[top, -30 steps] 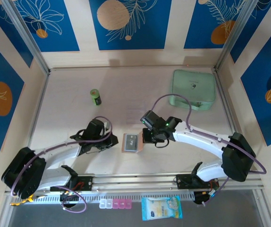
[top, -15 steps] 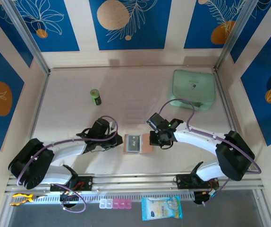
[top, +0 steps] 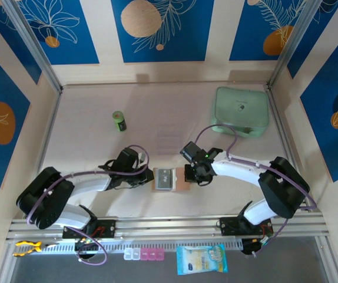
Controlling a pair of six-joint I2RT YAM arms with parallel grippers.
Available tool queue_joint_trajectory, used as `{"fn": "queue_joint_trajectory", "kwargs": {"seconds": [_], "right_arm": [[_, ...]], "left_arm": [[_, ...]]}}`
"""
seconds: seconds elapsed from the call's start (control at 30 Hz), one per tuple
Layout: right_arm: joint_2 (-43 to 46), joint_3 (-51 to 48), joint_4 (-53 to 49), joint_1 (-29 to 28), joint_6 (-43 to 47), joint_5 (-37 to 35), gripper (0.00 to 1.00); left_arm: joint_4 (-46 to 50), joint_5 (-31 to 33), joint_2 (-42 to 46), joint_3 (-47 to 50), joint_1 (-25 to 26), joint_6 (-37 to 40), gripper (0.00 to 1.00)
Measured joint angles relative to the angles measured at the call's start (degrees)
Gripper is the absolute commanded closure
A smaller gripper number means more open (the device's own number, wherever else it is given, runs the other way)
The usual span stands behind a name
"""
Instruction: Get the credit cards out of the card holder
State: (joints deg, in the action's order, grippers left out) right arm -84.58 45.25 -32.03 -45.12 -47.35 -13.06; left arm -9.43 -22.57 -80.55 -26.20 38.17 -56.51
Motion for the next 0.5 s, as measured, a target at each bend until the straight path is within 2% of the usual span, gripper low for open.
{"fn": "queue_joint_trajectory", "kwargs": {"seconds": [0.23, 0.5], "right_arm": [[-1.46, 0.07, 0.79, 0.0, 0.42, 0.2, 0.92], [-4.09, 1.55, 0.96, -0.11, 0.72, 0.44, 0.92]], "left_arm": [[-1.55, -0.39, -1.81, 0.0, 0.0, 0.0, 1.0], [-2.14, -0.35, -1.68, 0.87, 0.0, 0.0, 1.0]]}}
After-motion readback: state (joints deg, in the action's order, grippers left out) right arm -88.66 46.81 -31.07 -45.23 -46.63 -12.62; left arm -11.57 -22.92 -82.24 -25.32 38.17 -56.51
